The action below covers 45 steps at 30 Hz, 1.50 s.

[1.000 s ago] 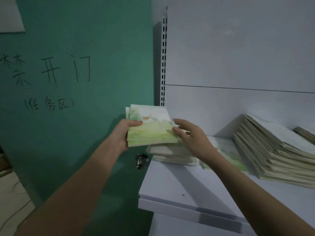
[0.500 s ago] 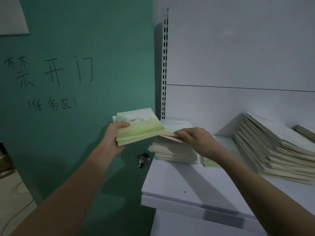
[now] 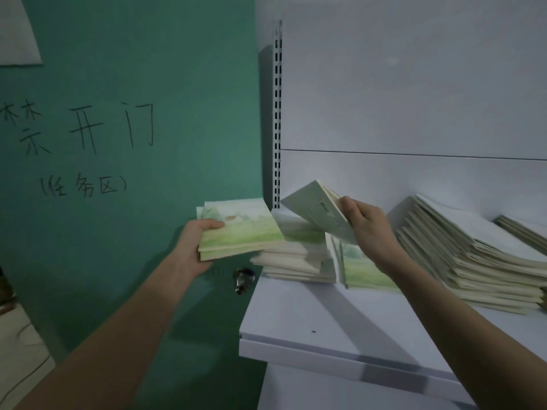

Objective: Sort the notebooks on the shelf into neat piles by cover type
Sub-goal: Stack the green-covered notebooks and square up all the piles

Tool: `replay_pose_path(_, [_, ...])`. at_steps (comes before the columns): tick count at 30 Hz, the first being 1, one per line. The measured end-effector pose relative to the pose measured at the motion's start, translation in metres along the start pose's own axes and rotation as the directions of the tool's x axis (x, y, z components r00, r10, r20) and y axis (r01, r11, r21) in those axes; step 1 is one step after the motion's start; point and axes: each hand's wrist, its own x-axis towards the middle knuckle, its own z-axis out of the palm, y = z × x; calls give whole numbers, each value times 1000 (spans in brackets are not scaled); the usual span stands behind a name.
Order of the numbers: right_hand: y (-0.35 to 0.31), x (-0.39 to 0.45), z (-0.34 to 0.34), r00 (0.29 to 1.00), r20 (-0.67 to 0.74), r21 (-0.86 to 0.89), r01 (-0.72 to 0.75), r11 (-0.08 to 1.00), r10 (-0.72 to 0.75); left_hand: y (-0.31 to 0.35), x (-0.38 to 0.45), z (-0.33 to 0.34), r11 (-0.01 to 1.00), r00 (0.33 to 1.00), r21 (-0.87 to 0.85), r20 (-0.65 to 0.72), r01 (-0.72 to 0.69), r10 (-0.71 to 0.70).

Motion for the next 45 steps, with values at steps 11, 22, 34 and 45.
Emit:
replay_pose_path(11, [-30,-33,20,920,340,-426,336,840,-195,-40,1,67,992,966,81,232,97,-114])
replay_pose_path(22, [8,-21,-18,860,172,182,-506,843,480,-47,3,101,993,971,57,208,106,-116])
replay_pose_path(34, [66,-47,-51,823,-217,385,-422,821,525,-100,13,189,763,966,612,252,-208,60])
replay_pose_path(45, [114,-42,-43,894,-298,-201,-402,893,335,-196,27,201,131,791,839,429,-528,437])
